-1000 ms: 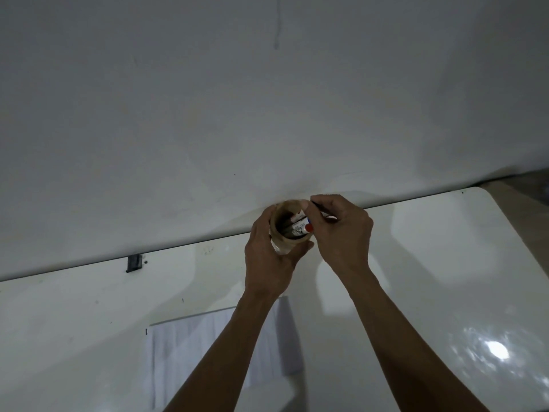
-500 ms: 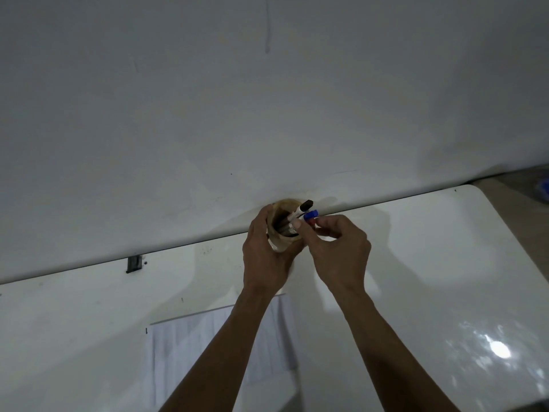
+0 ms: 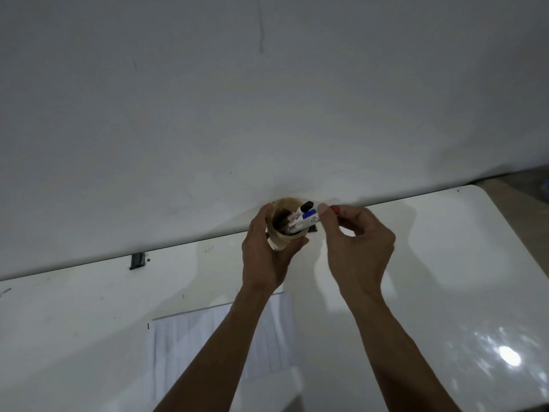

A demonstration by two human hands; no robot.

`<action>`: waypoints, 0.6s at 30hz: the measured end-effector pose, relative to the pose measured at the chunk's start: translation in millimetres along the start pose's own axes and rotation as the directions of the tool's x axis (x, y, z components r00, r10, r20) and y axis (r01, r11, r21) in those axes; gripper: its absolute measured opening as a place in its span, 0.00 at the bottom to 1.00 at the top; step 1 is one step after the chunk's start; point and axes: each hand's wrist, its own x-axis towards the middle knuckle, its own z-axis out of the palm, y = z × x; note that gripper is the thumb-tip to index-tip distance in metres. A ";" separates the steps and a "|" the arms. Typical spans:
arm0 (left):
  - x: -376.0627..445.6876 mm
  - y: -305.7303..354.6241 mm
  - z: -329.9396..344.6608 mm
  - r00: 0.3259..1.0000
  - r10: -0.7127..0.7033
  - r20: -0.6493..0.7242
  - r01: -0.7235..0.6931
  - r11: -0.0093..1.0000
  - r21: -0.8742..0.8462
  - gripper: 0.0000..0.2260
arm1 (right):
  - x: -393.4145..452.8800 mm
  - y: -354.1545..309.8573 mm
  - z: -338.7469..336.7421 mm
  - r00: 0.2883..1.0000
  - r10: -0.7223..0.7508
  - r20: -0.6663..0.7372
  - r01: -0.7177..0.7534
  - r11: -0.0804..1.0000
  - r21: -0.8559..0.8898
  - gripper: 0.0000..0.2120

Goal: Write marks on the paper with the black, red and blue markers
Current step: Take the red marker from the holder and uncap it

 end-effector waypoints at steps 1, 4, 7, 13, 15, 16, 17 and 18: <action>-0.9 -1.1 -0.2 1.000 -0.017 -0.004 0.017 1.000 -0.013 0.34 | 1.9 -8.1 -5.9 1.000 0.005 -0.021 -0.003 0.998 0.063 0.04; -2.3 2.9 -1.5 0.997 -0.071 -0.004 0.071 0.997 -0.022 0.34 | 6.8 -32.5 -28.9 0.997 -0.005 -0.073 0.023 0.968 0.252 0.08; -4.0 7.9 -5.0 0.996 -0.089 0.027 0.087 0.994 0.062 0.33 | 7.1 -50.3 -51.6 0.994 -0.086 -0.065 0.104 0.919 0.379 0.07; -29.1 -1.2 -35.1 0.990 -0.142 -0.023 0.143 0.953 0.266 0.37 | -13.0 -37.2 -55.2 0.991 -0.057 0.120 0.019 0.955 0.295 0.03; -46.8 7.6 -53.7 0.987 -0.148 -0.067 0.160 0.959 0.235 0.26 | -30.6 -20.2 -44.2 0.963 0.040 0.265 -0.101 0.970 0.223 0.07; -55.4 13.2 -64.0 0.984 -0.164 -0.065 0.175 0.961 0.214 0.21 | -41.4 -11.3 -38.2 0.933 0.083 0.350 -0.146 0.977 0.157 0.09; -63.4 16.8 -74.9 0.983 -0.180 -0.036 0.184 0.965 0.186 0.17 | -53.3 -2.9 -32.8 0.894 0.118 0.432 -0.167 0.983 0.077 0.11; -72.0 21.5 -85.7 0.981 -0.195 0.013 0.190 0.968 0.163 0.14 | -66.3 3.6 -27.9 0.852 0.140 0.505 -0.160 0.987 -0.004 0.12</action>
